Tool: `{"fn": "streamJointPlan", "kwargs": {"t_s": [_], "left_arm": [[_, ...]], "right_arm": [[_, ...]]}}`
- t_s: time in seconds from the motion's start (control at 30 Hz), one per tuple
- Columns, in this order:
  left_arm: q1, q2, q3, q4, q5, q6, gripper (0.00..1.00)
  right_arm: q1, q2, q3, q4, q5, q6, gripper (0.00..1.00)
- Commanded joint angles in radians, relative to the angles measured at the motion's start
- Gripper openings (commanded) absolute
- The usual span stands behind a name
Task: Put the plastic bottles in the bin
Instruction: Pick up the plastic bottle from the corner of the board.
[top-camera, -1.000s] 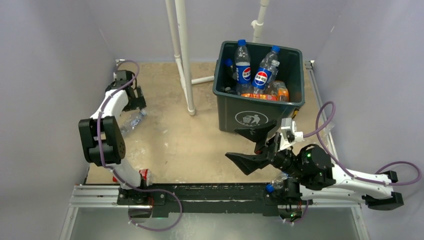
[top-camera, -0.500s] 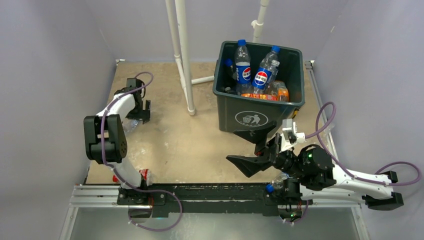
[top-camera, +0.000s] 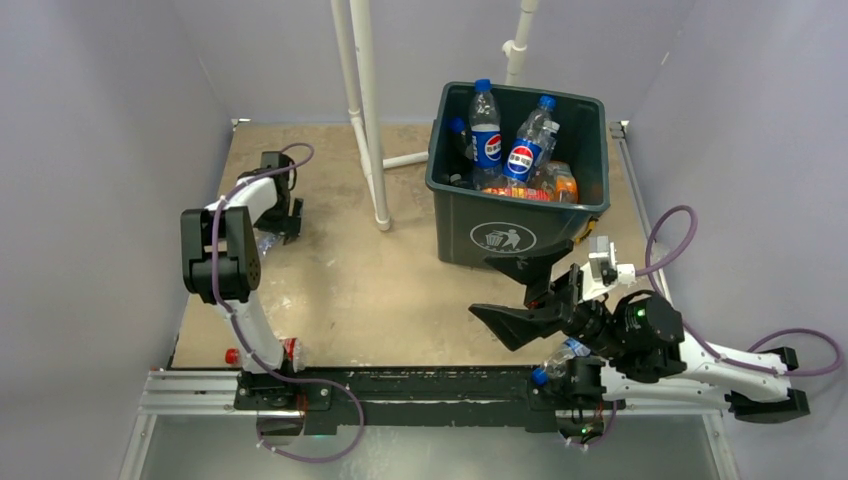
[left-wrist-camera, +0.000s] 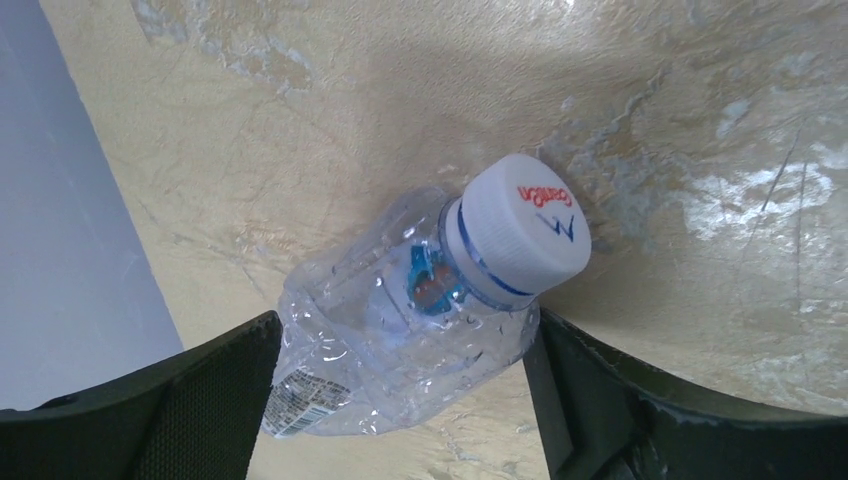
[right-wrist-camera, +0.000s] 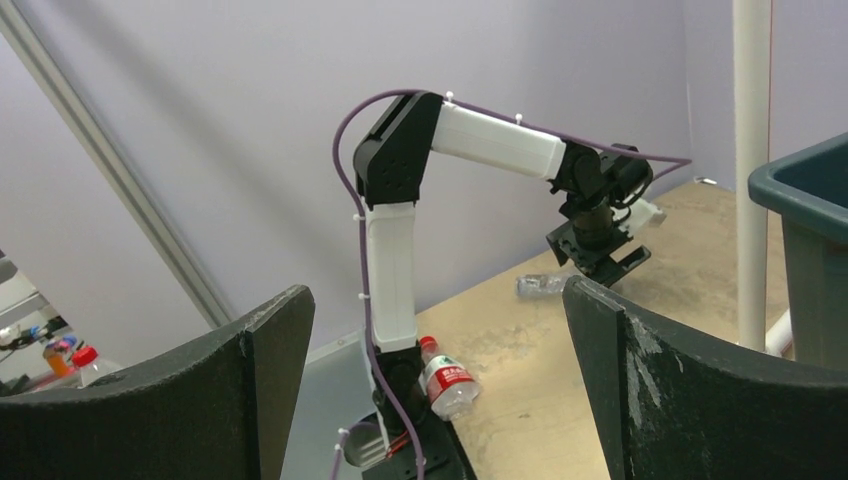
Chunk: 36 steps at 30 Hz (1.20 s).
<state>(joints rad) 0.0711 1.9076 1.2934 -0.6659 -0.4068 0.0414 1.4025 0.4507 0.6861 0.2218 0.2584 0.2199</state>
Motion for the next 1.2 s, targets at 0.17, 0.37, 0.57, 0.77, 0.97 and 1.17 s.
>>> {"fn": "streamJointPlan", "kwargs": {"t_s": [0.17, 0.37, 0.57, 0.77, 0.97, 1.17], "left_arm": [[0.008, 0.096, 0.035, 0.035, 0.202, -0.033, 0.58], [0.007, 0.058, 0.043, 0.063, 0.339, -0.165, 0.31], [0.006, -0.049, 0.003, 0.111, 0.320, -0.226, 0.09], [0.005, -0.402, -0.081, 0.154, 0.223, -0.349, 0.00], [-0.014, -0.945, -0.165, 0.141, 0.230, -0.528, 0.00], [-0.033, -1.322, -0.261, 0.306, 0.498, -0.699, 0.00]], "right_arm": [[0.004, 0.019, 0.050, -0.013, 0.042, -0.005, 0.99], [0.005, 0.056, 0.061, 0.010, 0.042, -0.005, 0.99], [0.005, 0.102, 0.064, 0.034, 0.037, 0.001, 0.99], [0.004, 0.158, 0.083, 0.059, 0.022, 0.000, 0.99], [0.005, 0.227, 0.188, 0.007, 0.037, -0.044, 0.99], [0.005, 0.368, 0.400, -0.068, 0.010, -0.085, 0.99]]}}
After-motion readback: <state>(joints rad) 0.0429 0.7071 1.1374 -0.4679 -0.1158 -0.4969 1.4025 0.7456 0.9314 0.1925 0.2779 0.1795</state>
